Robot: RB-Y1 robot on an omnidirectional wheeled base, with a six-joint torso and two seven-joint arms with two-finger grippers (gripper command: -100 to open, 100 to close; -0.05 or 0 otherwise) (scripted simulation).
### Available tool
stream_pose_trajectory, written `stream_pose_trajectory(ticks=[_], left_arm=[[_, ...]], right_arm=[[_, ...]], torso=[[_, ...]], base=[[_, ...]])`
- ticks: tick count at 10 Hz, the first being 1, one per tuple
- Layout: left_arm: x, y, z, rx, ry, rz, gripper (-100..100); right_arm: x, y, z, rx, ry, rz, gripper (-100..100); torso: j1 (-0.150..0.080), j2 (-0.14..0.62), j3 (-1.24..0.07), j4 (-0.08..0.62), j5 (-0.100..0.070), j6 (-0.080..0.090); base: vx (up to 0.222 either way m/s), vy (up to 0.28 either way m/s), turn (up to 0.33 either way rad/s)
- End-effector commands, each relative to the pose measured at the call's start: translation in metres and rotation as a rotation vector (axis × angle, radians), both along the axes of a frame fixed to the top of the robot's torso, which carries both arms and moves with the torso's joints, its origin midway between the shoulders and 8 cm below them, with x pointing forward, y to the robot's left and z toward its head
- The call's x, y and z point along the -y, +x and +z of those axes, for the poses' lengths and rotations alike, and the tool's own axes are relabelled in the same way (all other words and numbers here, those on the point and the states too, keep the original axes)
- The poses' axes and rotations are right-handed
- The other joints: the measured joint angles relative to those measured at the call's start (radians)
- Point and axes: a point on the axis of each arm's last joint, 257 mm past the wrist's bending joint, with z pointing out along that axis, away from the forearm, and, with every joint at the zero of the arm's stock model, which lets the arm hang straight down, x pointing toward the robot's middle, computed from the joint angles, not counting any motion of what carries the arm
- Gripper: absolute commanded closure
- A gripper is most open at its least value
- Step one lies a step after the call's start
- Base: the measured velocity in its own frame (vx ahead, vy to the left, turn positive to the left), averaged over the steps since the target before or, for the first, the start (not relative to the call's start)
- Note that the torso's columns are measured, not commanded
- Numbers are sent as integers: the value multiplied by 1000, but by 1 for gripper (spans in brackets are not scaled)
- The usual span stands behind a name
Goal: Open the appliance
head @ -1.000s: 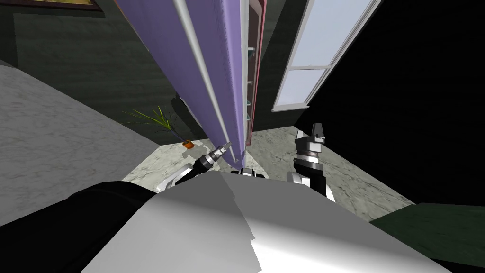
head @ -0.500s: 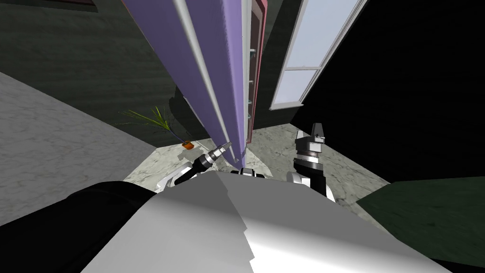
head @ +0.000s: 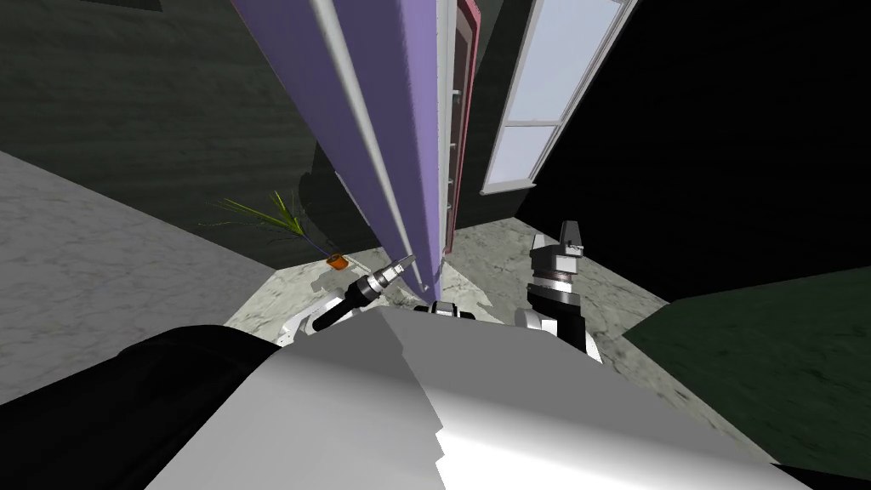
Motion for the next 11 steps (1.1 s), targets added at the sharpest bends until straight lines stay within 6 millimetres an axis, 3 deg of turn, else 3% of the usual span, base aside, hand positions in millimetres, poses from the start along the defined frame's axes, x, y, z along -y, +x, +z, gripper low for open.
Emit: stream_pose_trajectory(ticks=[1, 2, 5, 6, 10, 11], left_arm=[[4, -4, 4, 0, -20, -31, 100], [-11, 12, 4, -2, 7, 12, -100], [-45, 47, 16, -7, 16, 98, -100], [-45, 47, 16, -7, 16, 98, -100], [-92, 89, 43, -4, 6, 219, -100], [-92, 89, 43, -4, 6, 219, -100]], right_arm=[[0, 0, 0, 0, 0, 0, 0], [0, 0, 0, 0, 0, 0, 0], [0, 0, 0, 0, 0, 0, 0], [0, 0, 0, 0, 0, 0, 0], [0, 0, 0, 0, 0, 0, 0], [0, 0, 0, 0, 0, 0, 0]], torso=[[0, 1, 0, 0, 0, 1], [-1, 2, 0, 1, -1, -1], [-4, -17, -9, -6, -2, 6], [-3, -19, -10, -6, -1, 6], [-4, -16, -8, -5, -2, 6], [-3, -13, -6, -4, -2, 5]], base=[[-123, 134, -54], [-99, 57, -225], [-160, 15, -312], [-116, -7, -87], [-143, -13, -276], [-116, -13, -108]])
